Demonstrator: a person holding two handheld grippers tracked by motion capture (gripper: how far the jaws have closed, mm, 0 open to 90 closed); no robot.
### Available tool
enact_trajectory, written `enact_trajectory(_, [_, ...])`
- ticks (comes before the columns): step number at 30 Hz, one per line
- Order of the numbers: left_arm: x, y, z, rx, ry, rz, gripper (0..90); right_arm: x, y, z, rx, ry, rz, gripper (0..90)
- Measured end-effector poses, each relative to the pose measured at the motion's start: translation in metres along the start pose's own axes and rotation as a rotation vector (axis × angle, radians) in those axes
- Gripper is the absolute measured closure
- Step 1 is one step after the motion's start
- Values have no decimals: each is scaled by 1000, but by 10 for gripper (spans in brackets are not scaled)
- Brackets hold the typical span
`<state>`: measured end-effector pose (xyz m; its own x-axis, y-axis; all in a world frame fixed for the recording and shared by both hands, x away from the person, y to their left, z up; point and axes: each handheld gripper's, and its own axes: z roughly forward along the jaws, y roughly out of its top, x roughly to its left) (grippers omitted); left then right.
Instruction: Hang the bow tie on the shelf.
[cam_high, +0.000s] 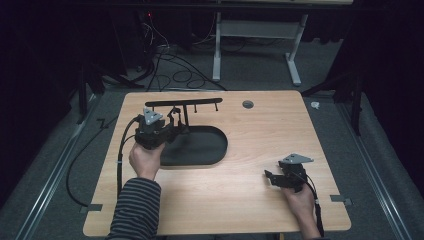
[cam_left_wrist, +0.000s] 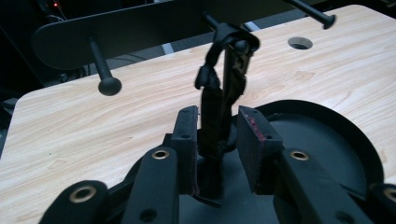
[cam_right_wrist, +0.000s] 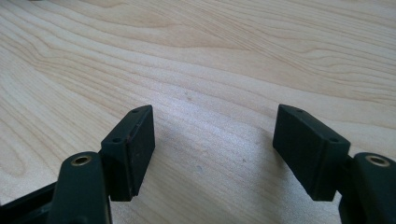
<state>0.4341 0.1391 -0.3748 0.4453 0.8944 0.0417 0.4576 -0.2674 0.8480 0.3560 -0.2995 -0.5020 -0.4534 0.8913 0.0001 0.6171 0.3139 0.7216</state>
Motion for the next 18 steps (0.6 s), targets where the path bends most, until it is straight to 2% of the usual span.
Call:
enact_trajectory(7, [-3,-5,-10,-12,-14,9,671,0,0,0,0,0,0,311])
enact_trajectory(18, [-4,-14,-19,-19,-31,1,661,0,0,0,0,-1,-1,311])
